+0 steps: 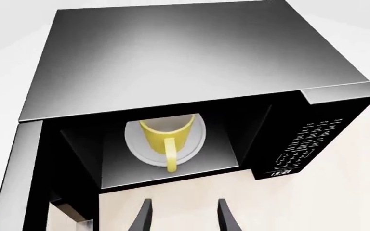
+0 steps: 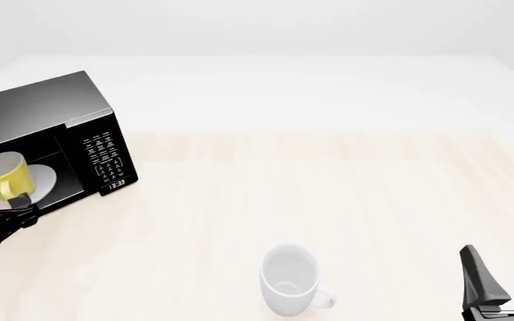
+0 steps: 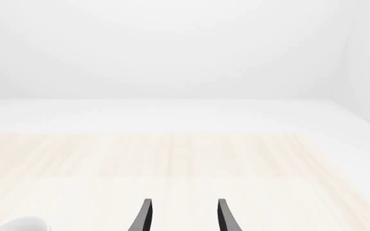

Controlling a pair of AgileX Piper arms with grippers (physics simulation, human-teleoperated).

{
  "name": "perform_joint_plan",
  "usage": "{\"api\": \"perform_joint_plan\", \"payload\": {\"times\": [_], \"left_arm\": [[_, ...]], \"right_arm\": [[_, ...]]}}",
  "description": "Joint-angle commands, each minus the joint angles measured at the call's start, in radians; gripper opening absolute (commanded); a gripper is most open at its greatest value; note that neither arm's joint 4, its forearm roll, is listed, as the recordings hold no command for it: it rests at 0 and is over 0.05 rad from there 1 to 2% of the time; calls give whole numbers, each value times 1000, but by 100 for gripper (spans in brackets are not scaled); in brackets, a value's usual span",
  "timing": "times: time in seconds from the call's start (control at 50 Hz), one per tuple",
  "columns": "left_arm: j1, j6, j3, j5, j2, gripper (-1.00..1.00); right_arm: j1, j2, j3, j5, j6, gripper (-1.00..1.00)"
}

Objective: Put the yellow and white mug in the microwave and close it.

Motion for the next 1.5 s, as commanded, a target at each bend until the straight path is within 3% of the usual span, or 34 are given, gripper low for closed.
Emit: {"api": "perform_joint_plan", "payload": {"times": [0.02, 0.72, 1.14, 1.5], "left_arm": [[-5, -13, 20, 116, -126, 100], [-2, -27, -37, 528, -495, 100], [-27, -71, -204, 790, -675, 100], [73, -108, -326, 912, -705, 100]], "right_arm": [[0, 0, 0, 0, 0, 100], [0, 0, 0, 0, 0, 100], [0, 0, 0, 0, 0, 100], [0, 0, 0, 0, 0, 100]]}}
